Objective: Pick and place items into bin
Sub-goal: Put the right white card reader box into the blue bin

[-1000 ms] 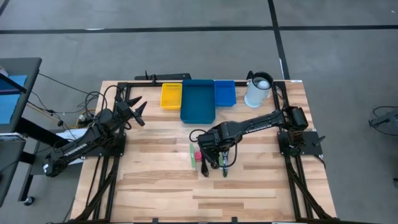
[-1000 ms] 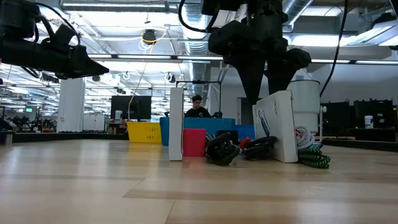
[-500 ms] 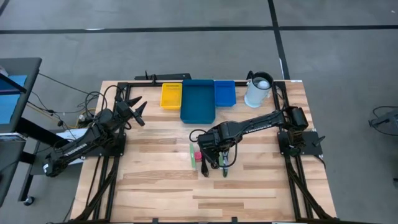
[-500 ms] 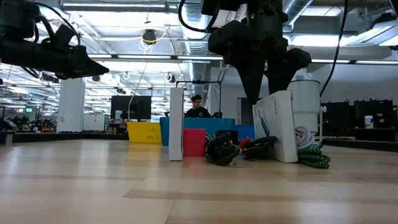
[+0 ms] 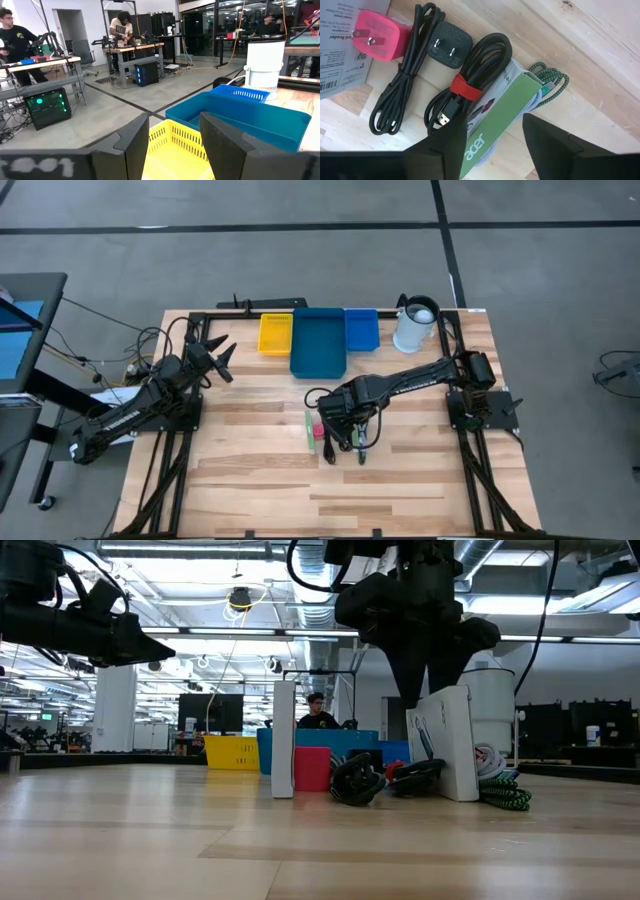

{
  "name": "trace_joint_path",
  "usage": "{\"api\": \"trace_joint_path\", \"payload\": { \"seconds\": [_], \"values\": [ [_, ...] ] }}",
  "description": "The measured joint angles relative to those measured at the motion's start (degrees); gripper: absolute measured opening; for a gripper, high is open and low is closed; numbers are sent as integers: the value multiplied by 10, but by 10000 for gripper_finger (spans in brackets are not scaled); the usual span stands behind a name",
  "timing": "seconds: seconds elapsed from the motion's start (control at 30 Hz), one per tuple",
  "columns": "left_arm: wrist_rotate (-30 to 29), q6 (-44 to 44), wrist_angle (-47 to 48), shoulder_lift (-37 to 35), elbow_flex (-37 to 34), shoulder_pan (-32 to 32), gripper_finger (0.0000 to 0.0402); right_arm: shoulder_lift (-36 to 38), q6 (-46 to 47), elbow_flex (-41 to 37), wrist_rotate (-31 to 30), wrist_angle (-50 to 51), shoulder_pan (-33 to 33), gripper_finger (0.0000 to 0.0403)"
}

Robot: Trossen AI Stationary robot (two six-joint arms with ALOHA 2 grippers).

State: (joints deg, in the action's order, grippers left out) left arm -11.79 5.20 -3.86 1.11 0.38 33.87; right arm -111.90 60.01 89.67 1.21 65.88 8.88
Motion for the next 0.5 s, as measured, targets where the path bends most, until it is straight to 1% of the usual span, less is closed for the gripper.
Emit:
{"api": "trace_joint_path", "payload": {
  "seconds": [0.17,0.43,0.5],
  "values": [
    [0,0,0,0,0,0,166,0,0,0,0,-2,0,169],
    [0,0,0,0,0,0,166,0,0,0,0,-2,0,169],
    [0,-2,0,0,0,0,166,-10,0,2,2,-5,0,166]
  ]
}}
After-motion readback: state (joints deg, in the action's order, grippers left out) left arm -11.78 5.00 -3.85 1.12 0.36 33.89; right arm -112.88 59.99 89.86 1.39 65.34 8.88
